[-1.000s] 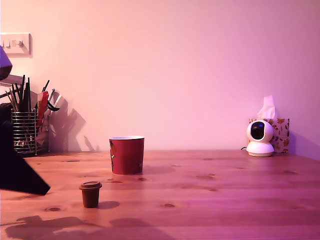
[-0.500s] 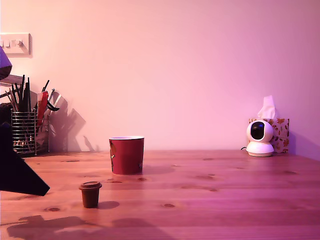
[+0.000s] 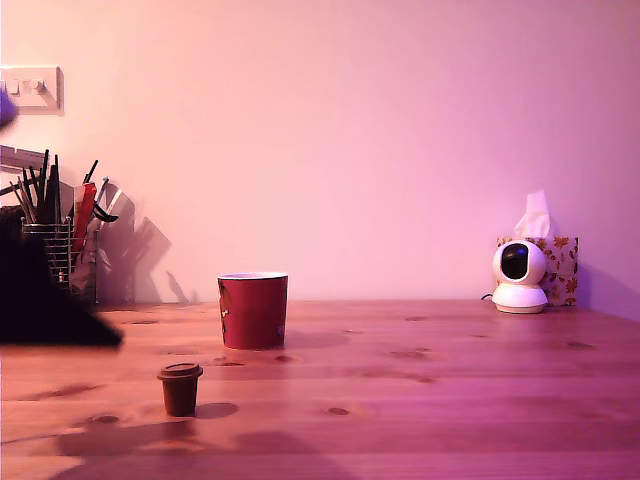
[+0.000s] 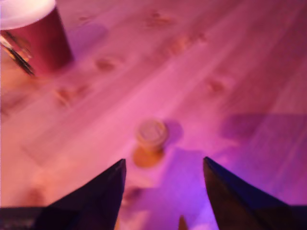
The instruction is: Pick up the coffee capsules on the table and drop them inside the coffee cup
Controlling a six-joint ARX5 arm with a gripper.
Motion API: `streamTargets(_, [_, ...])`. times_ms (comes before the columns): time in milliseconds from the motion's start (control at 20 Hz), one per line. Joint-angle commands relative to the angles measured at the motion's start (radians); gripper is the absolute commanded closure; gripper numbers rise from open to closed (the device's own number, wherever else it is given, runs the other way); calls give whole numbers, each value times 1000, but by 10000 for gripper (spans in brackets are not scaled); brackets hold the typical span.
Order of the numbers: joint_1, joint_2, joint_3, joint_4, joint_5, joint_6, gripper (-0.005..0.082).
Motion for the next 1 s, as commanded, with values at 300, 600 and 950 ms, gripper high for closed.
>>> streamTargets(300, [7, 170, -21, 164, 39, 5, 307])
streamTargets(600, [7, 265, -21, 259, 39, 4, 301])
streamTargets(950, [9, 351, -6, 344, 39, 5, 286])
